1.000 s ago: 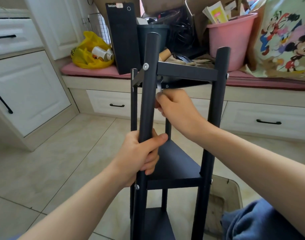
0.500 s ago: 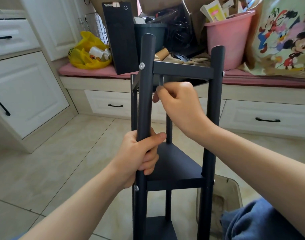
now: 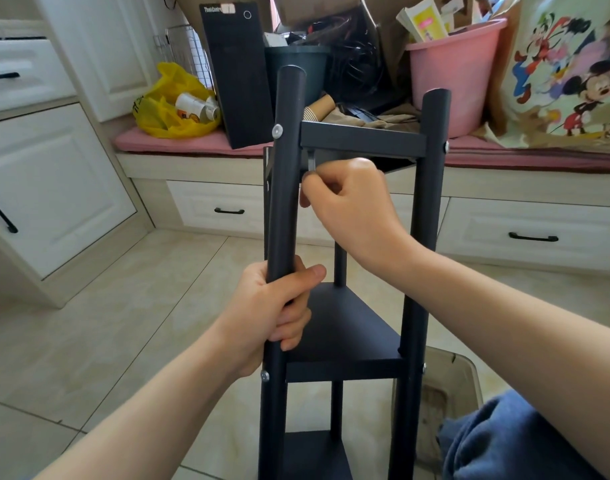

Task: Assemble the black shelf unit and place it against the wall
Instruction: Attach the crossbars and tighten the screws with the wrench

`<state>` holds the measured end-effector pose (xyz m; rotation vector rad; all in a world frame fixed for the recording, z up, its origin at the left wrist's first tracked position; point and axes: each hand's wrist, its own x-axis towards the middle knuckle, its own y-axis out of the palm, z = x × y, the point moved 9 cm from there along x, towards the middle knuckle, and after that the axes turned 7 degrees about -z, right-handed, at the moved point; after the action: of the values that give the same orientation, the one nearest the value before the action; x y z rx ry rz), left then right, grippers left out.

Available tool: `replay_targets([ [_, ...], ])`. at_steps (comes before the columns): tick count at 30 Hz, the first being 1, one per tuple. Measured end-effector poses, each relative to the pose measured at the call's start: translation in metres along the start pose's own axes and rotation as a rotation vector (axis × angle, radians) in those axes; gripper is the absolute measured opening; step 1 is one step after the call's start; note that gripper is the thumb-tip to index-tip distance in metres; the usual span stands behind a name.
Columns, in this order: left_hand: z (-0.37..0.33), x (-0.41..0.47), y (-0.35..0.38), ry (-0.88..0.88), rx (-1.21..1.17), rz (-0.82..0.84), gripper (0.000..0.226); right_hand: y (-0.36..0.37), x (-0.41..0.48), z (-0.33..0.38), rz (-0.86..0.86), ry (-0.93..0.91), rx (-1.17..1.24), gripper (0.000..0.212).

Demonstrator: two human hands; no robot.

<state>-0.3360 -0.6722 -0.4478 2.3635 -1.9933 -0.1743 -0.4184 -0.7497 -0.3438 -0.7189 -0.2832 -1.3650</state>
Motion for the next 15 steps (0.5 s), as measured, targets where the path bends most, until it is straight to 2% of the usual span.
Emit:
replay_targets([
  [12, 0.001, 0.003, -0.004, -0.015, 0.002, -0.014, 0.048, 0.009, 0.004, -0.002, 0.033, -0.018, 0.019, 0.034],
  [15, 0.001, 0.004, -0.005, -0.018, 0.005, -0.011, 0.051, 0.014, 0.006, -0.006, 0.028, -0.001, 0.016, 0.046],
])
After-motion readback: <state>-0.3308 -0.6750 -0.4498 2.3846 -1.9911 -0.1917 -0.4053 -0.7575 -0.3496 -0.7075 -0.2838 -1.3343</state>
